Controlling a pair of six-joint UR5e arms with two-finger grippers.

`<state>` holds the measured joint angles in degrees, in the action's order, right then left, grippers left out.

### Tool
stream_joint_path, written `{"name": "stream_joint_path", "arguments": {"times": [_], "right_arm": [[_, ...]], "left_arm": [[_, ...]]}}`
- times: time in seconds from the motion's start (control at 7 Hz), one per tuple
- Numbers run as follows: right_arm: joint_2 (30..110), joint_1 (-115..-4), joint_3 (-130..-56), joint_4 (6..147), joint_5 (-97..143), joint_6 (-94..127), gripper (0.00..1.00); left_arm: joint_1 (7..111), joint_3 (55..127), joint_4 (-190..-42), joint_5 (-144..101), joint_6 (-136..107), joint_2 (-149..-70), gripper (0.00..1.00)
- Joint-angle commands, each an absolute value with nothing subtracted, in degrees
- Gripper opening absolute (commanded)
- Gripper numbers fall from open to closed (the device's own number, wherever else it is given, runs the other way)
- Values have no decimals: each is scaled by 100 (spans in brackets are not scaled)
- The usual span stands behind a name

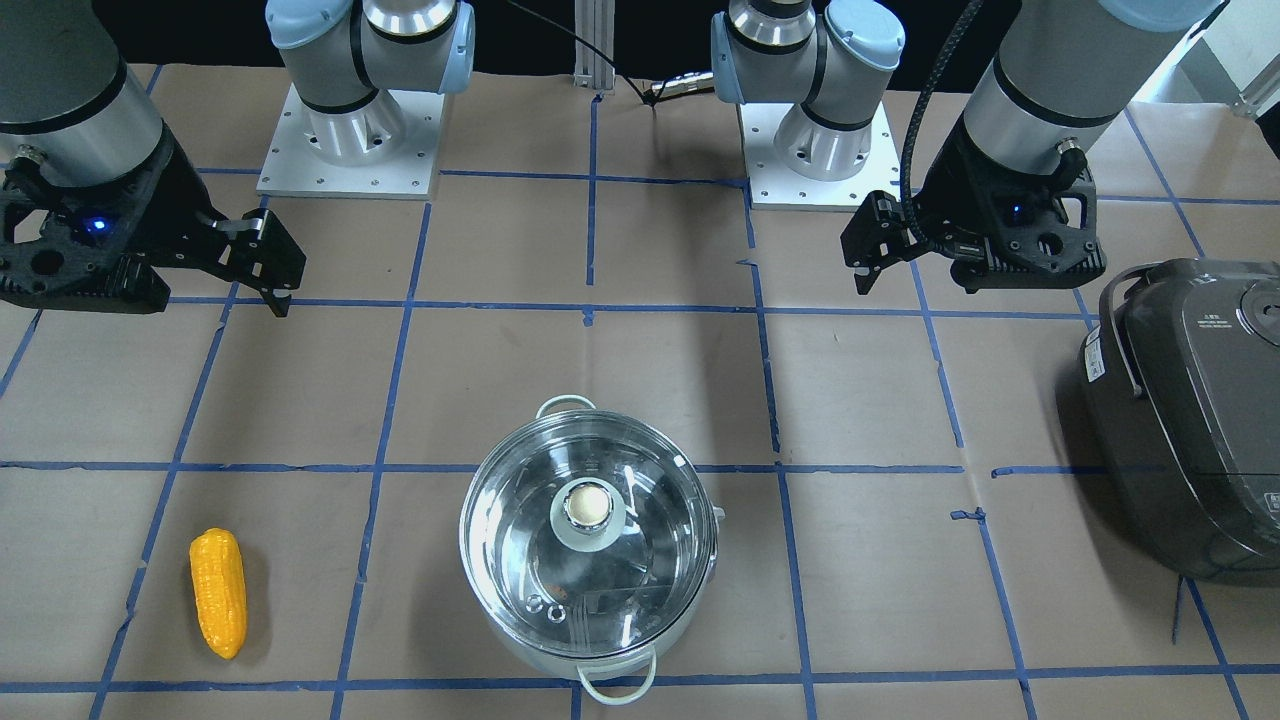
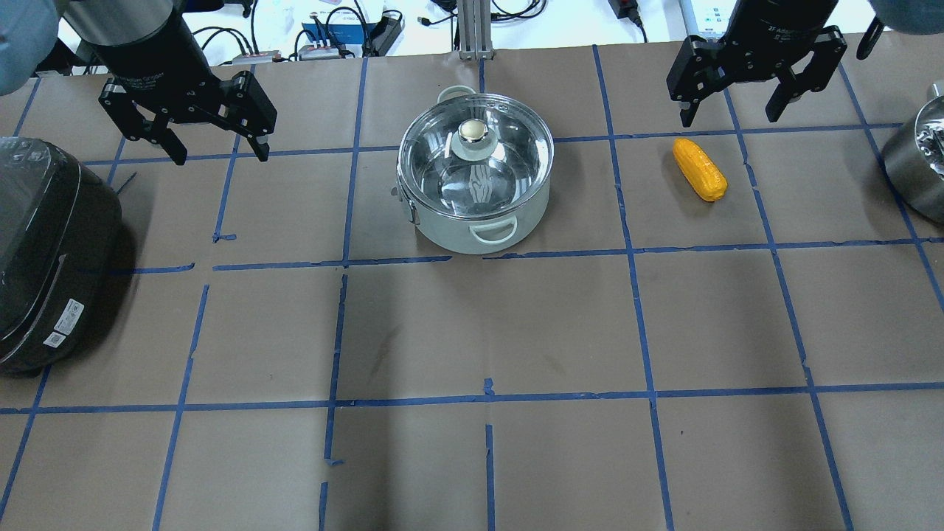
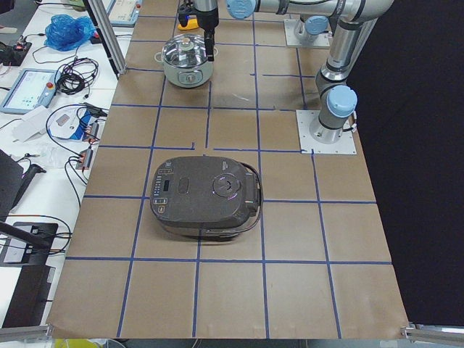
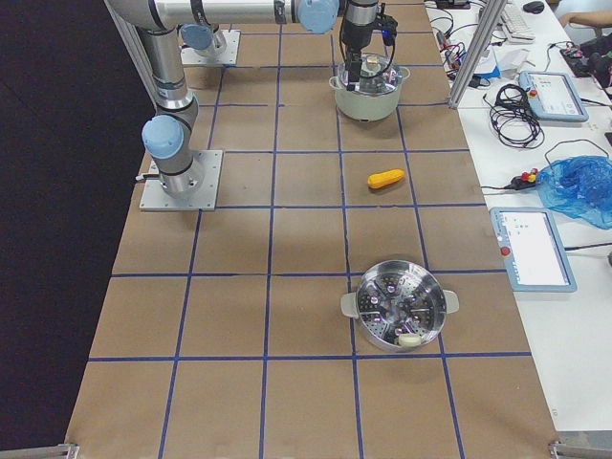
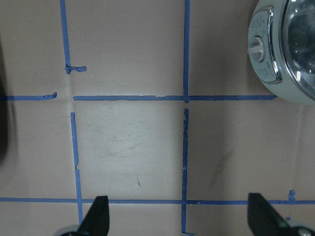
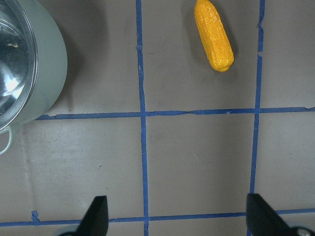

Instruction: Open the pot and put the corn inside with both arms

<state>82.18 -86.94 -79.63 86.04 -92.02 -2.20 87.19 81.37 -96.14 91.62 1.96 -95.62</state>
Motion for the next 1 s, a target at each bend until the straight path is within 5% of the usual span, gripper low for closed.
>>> {"name": "stream_joint_path", "arguments": {"times": [0.0, 0.86], "right_arm": [[8218, -8692, -7963, 8604, -9202, -220, 100], [7518, -8334, -7210, 8684, -9264, -965, 100]], "left_arm": [[8719, 8139, -9589, 9158, 193, -9562, 100], [8893, 8007, -9056, 8697, -95, -9773, 100]]}}
